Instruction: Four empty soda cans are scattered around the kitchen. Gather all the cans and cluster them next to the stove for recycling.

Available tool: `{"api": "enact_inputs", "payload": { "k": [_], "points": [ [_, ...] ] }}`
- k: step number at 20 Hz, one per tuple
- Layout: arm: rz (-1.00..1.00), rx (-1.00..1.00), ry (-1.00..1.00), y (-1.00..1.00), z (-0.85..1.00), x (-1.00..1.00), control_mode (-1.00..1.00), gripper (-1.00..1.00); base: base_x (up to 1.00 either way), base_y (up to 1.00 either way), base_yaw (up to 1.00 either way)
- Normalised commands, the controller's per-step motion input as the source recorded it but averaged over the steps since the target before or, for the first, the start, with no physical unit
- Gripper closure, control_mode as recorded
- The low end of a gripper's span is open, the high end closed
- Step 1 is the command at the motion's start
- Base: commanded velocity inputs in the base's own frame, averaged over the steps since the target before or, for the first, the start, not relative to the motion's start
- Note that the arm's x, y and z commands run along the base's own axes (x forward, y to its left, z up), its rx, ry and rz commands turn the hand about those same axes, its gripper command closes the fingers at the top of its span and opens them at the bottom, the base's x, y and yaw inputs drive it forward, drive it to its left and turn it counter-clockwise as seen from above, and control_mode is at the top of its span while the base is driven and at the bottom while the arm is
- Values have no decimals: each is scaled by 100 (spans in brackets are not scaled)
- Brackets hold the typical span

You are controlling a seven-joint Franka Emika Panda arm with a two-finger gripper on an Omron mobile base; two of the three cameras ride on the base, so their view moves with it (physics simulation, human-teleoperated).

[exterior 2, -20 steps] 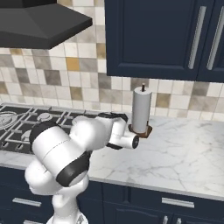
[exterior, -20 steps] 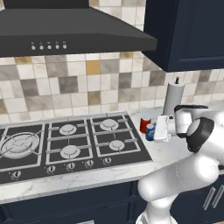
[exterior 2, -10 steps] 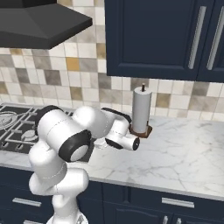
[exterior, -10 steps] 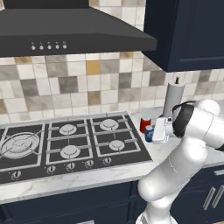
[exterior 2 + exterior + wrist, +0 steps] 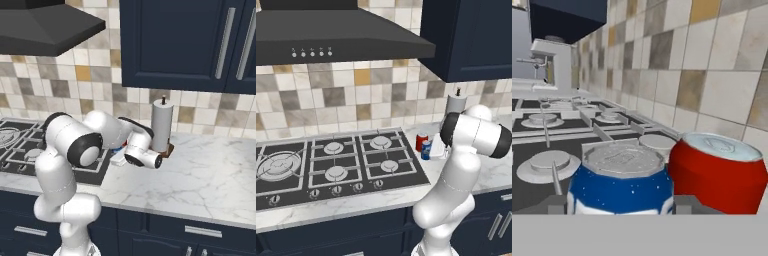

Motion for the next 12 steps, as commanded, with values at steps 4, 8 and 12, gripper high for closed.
{"api": "enact_inputs", "payload": {
  "k": [4,8,12],
  "points": [
    [0,0,0,0,-24,1,-100,-100,0,0,0],
    [0,0,-1,0,-22,0,-100,-100,0,0,0],
    [0,0,0,0,-20,0,-100,-100,0,0,0]
  ]
}}
